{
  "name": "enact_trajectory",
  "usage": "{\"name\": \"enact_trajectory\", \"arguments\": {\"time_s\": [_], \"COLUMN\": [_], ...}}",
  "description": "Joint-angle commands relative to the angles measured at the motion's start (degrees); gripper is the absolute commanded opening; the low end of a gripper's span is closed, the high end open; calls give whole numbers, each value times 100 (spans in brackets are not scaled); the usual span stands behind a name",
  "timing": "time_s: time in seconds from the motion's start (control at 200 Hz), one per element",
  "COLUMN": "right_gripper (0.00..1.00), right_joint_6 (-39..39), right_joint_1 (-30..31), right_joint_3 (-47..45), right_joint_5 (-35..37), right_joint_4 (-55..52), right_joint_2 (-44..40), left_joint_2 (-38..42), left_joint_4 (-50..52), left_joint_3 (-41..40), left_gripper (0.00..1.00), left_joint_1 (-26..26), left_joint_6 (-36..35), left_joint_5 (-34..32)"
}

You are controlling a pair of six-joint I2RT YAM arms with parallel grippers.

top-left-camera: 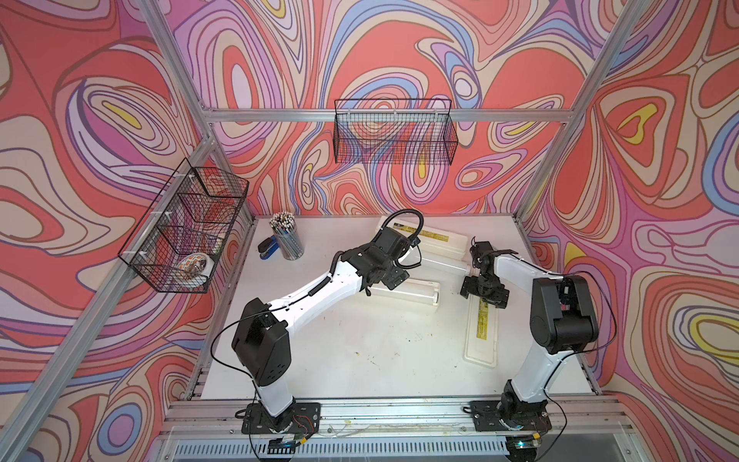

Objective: Put plastic wrap rolls into dispensers
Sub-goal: Place the plastic wrap into the plastic wrap cutting box, then adjust the plastic wrap cutting box at the center of the board.

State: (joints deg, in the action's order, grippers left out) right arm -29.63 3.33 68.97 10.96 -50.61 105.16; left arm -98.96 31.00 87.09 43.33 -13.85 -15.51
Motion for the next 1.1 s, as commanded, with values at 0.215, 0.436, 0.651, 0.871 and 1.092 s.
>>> {"name": "enact_trajectory", "arguments": {"time_s": [0.215,0.436,0.651,0.871,1.092], "right_gripper": [98,98,98,98,98], "right_joint_6": [264,514,690,833,827], "right_joint_1": [-63,-461,-571,-726,-797], "right_joint_3": [-115,-164,-123,-169,-145], "right_joint_5": [299,8,-238,-347,-266], "right_joint_4": [75,232,264,220,34], "right_joint_2": [-585,-567,-222,-327,-509], "left_joint_2": [815,1140,885,531,87], "left_joint_4": [-46,-345,-541,-907,-1176], "left_joint_3": [-1139,-1970,-2190,-2585,-2656], "left_gripper": [100,99,89,83,77], "left_joint_1": [-264,-299,-304,-315,-421], "left_joint_6": [3203,5197,6580,7472,7687], "left_joint_5": [-89,-145,-143,-319,-346]}}
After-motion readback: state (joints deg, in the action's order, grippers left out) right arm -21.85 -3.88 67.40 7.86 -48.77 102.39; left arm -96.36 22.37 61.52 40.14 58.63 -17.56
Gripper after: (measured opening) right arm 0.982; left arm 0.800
